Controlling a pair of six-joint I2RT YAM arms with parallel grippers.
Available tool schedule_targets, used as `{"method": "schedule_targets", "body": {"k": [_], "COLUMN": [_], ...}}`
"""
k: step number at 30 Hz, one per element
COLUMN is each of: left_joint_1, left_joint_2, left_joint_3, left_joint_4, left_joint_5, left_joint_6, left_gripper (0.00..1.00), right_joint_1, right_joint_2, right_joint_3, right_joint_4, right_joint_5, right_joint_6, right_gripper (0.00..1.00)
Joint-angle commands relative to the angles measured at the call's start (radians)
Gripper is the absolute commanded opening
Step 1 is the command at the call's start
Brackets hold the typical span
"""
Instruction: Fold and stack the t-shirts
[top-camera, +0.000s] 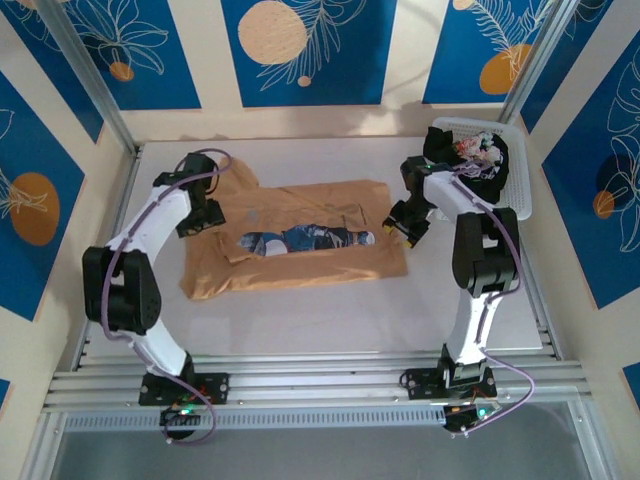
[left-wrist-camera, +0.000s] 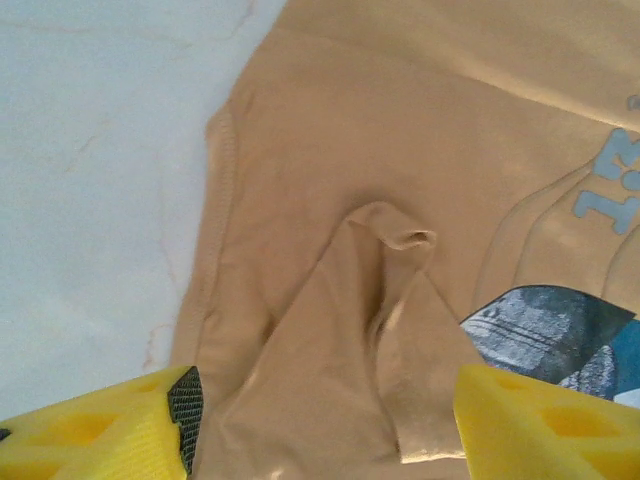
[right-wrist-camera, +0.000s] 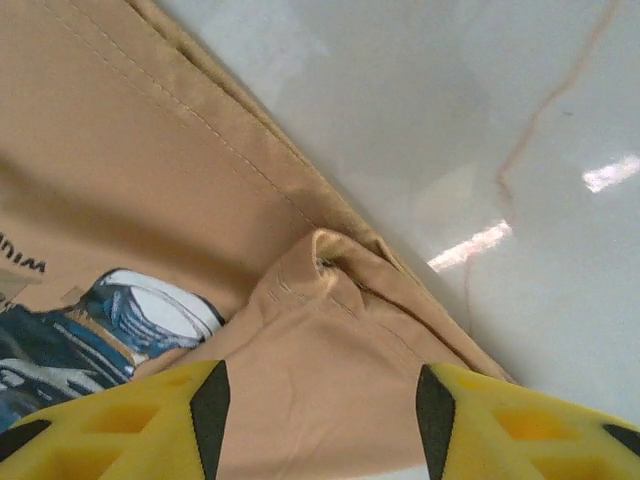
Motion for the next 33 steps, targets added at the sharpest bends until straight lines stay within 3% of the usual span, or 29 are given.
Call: {"method": "schedule_targets", "body": {"k": [1, 9, 18, 25, 29, 33], "left_joint_1": [0.021, 0.156, 0.190, 0.192, 0.197, 0.199], "left_joint_2": [-0.125, -0.246, -0.151, -0.094, -0.090, -0.088], "left_joint_3": [-0.147, -0.463, -0.489, -0.444, -0.410, -0.385], "left_joint_4": [-0.105, 0.035, 0.119, 0.137, 0.127, 0.090], "left_joint_5": [0.107, 0.339, 0.329, 0.248, 0.202, 0.154], "left_joint_6": [-0.077, -0.171, -0.160, -0.151, -0.133, -0.103], "left_gripper": [0.66, 0.65, 0.58, 0.32, 0.14, 0.00], "right_joint_1": [-0.009, -0.013, -0.020, -0.015, -0.011, -0.005], "right_joint_2": [-0.148, -0.261, -0.194, -0.133, -0.093, -0.062], "right_joint_3": [-0.111, -0.375, -0.398, -0.392, -0.388, -0.356], "right_joint_4": [-0.032, 0.115, 0.165, 0.183, 0.196, 0.177], "right_joint_5": [-0.027, -0.201, -0.208, -0.184, -0.139, -0.087], "right_joint_6": [-0.046, -0.097, -0.075, -0.057, -0.048, -0.042], "right_gripper": [0.56, 0.56, 0.55, 0.50, 0.40, 0.11]}}
